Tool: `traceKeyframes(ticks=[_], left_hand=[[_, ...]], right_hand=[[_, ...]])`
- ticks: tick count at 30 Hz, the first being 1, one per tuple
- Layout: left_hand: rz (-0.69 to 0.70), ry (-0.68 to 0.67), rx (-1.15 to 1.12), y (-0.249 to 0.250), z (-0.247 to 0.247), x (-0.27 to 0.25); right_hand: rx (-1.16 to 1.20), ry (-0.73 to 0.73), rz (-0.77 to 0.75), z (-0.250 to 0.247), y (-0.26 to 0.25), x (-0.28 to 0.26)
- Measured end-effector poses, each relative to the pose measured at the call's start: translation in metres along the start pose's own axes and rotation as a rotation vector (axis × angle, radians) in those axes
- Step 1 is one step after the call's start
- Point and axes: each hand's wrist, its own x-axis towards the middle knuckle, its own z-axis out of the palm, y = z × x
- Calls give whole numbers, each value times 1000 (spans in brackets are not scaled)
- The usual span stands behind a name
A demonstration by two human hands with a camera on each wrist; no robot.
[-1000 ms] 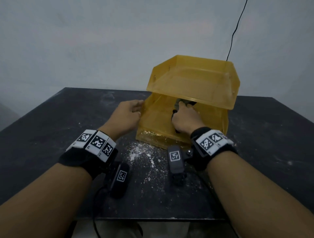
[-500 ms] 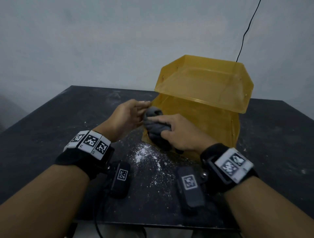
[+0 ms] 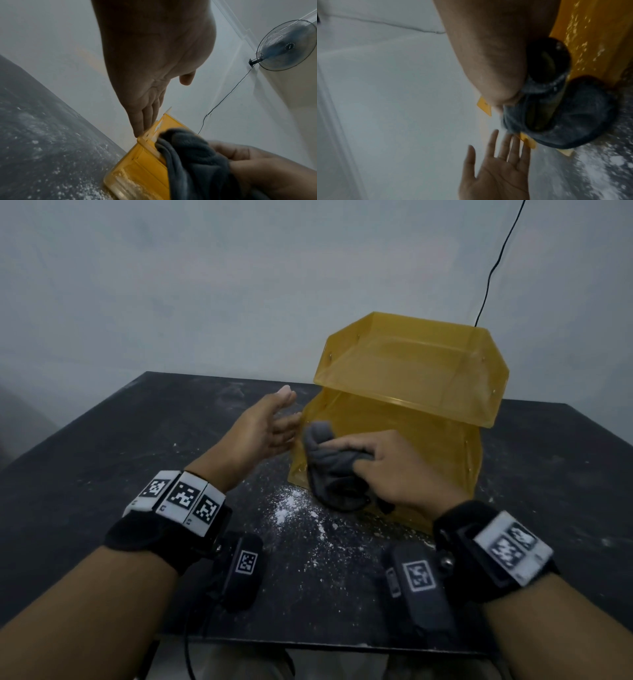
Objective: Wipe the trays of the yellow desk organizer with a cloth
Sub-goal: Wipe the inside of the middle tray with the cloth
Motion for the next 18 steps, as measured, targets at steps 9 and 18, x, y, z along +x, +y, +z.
traceKeyframes(ticks=[9,18], left_hand=[[52,23,45,-2,11,-5],[59,26,43,1,11,-5]], right_hand=[[-275,124,157,27,-1,31],[-162,178,14,12,-2,15]])
